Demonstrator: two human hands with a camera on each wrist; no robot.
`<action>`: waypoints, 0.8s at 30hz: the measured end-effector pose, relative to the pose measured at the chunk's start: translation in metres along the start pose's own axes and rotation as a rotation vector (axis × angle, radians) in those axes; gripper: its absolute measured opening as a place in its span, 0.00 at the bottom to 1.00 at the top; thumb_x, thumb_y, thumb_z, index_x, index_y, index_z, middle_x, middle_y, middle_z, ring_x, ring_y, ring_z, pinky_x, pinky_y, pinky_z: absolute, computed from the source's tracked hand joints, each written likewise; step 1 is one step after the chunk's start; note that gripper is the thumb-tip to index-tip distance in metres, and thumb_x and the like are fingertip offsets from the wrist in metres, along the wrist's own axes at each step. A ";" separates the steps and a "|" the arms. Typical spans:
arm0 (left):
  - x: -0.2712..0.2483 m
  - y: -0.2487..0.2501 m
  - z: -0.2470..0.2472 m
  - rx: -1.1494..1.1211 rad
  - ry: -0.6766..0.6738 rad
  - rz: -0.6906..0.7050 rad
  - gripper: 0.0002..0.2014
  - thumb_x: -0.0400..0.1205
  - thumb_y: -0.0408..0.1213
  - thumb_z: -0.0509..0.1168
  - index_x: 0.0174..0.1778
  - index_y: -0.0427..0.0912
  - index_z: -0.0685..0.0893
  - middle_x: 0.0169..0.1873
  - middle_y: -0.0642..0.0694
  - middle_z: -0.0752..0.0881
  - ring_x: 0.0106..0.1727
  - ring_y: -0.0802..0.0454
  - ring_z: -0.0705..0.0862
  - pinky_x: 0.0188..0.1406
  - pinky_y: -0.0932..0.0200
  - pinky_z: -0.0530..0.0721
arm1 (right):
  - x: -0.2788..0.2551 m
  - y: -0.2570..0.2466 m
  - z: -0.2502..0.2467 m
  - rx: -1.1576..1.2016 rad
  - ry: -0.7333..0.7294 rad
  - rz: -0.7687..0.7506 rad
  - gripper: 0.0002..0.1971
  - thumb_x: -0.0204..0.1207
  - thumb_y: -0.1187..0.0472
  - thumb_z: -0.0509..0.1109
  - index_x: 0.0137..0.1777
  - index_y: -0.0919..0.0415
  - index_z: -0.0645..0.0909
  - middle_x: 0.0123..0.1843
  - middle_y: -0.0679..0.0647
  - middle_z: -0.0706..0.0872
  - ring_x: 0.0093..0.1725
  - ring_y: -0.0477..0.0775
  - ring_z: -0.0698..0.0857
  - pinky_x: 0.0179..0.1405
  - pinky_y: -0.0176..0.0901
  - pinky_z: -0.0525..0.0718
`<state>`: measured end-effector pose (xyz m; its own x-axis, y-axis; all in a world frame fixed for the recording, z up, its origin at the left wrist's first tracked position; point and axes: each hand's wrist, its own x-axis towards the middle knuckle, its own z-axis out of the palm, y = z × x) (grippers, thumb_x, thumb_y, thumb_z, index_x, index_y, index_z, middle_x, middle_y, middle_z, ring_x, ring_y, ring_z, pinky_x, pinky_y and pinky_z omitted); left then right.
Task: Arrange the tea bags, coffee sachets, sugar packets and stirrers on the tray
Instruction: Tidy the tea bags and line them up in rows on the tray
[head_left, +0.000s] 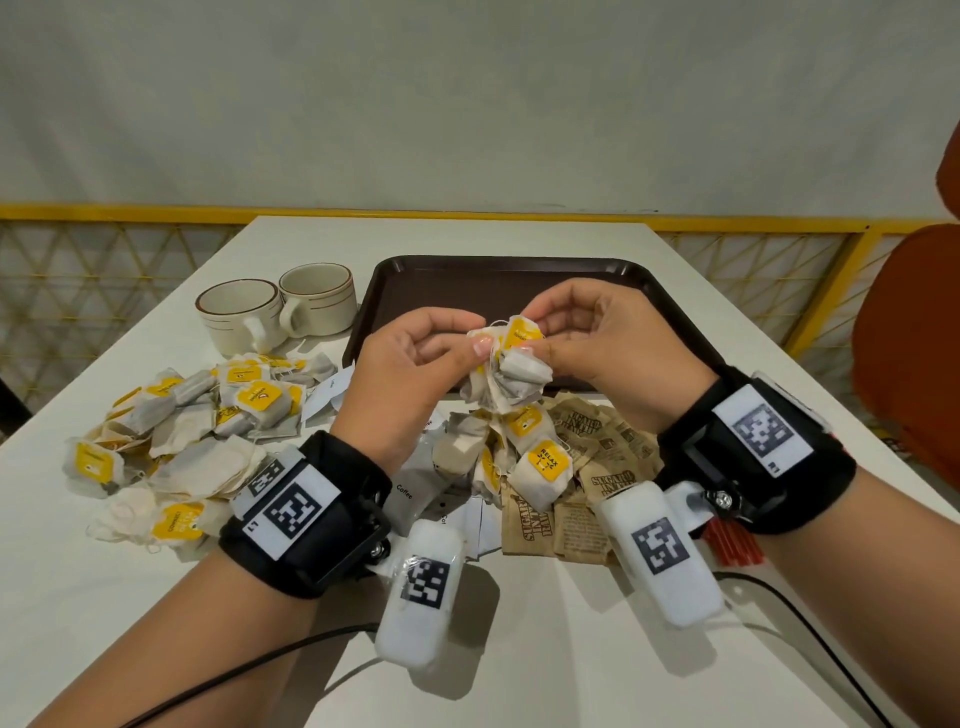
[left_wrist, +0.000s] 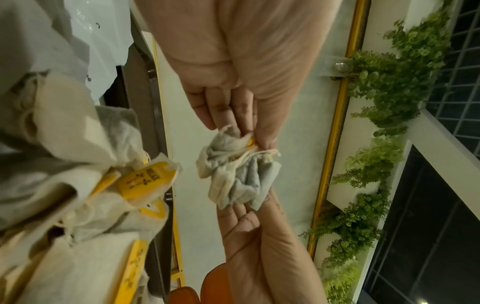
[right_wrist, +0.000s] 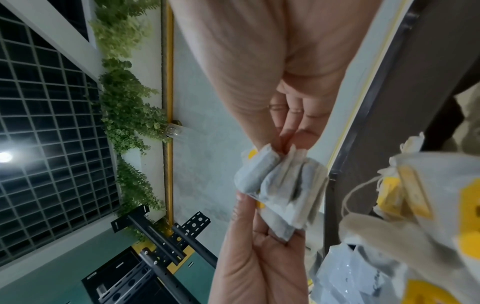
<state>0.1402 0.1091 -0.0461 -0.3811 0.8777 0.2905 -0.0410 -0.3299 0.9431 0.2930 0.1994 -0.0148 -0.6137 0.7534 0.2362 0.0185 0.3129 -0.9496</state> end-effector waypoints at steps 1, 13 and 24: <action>0.000 0.000 0.000 -0.001 -0.001 0.005 0.13 0.68 0.38 0.72 0.48 0.41 0.86 0.37 0.45 0.91 0.36 0.52 0.87 0.36 0.62 0.85 | 0.000 0.001 0.000 0.008 0.003 0.003 0.11 0.69 0.74 0.76 0.46 0.61 0.83 0.41 0.57 0.87 0.37 0.50 0.86 0.39 0.41 0.88; 0.002 -0.002 -0.005 0.092 0.092 0.022 0.07 0.75 0.26 0.72 0.44 0.41 0.87 0.35 0.45 0.90 0.38 0.53 0.87 0.42 0.64 0.86 | -0.001 0.000 -0.006 0.076 -0.053 -0.016 0.07 0.73 0.73 0.72 0.46 0.61 0.84 0.39 0.51 0.89 0.39 0.47 0.88 0.40 0.39 0.89; 0.001 0.002 -0.005 0.152 0.080 0.055 0.08 0.74 0.26 0.73 0.45 0.40 0.87 0.35 0.48 0.90 0.38 0.58 0.88 0.39 0.66 0.85 | -0.005 -0.018 -0.006 -0.176 -0.162 -0.051 0.18 0.68 0.70 0.77 0.56 0.56 0.83 0.52 0.53 0.86 0.39 0.51 0.86 0.50 0.49 0.90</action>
<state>0.1350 0.1075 -0.0452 -0.4517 0.8271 0.3345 0.1195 -0.3154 0.9414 0.3004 0.1933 0.0024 -0.7353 0.6363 0.2332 0.1133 0.4547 -0.8834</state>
